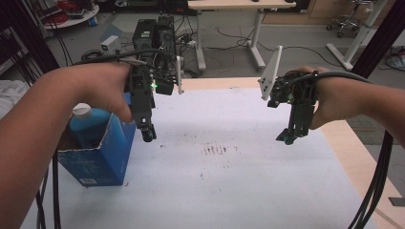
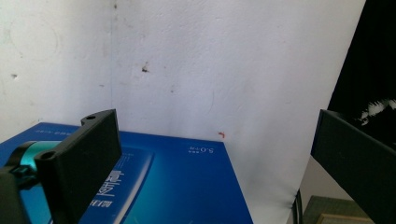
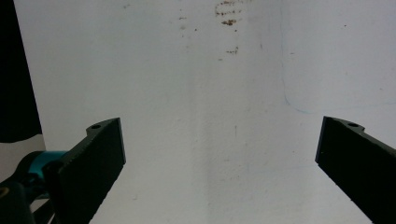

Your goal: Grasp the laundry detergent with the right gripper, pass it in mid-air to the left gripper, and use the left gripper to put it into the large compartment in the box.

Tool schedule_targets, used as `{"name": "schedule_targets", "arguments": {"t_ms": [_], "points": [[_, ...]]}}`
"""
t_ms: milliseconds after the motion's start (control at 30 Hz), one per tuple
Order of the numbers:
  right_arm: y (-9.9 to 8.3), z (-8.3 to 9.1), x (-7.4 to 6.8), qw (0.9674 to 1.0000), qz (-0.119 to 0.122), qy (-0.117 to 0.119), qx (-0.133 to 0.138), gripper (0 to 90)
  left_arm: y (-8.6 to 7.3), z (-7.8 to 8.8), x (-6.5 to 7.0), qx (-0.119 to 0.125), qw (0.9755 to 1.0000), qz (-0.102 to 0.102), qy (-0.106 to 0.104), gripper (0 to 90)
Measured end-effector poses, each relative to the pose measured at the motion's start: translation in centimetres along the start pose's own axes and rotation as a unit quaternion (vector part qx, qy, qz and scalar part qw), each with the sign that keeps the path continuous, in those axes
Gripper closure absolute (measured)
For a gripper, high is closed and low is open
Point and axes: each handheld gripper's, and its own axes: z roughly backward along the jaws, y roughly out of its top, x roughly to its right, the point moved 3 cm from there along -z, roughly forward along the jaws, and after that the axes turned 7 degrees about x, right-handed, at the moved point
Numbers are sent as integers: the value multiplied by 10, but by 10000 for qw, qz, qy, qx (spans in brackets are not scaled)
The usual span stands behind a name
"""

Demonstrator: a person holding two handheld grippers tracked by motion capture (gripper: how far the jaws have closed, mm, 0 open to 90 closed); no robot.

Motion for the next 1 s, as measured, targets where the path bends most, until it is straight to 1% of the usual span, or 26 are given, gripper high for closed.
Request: {"name": "schedule_targets", "arguments": {"t_ms": [133,267,300,367,467,933,1000], "points": [[0,-1,0,10000,34,-8,-62,8,1,-2,-1,-17,10000,7,-12,16],[0,-1,-1,10000,25,11,-62,8,2,-3,-2,10,10000,13,-28,16],[-1,-1,0,9999,75,4,-91,8,3,-3,-2,-3,10000,-4,-48,16],[-1,-1,0,10000,26,-2,-93,8,3,-3,-2,-7,10000,-6,-42,16],[-2,-1,2,9999,71,1,-98,8,4,-4,-2,-19,10000,-7,-53,16],[-4,-2,1,9999,55,-15,-157,8,5,-4,-1,-10,10000,-47,-39,16],[-4,-2,0,9999,43,-6,-147,8,5,-5,-1,4,10000,-15,-47,16]]}}
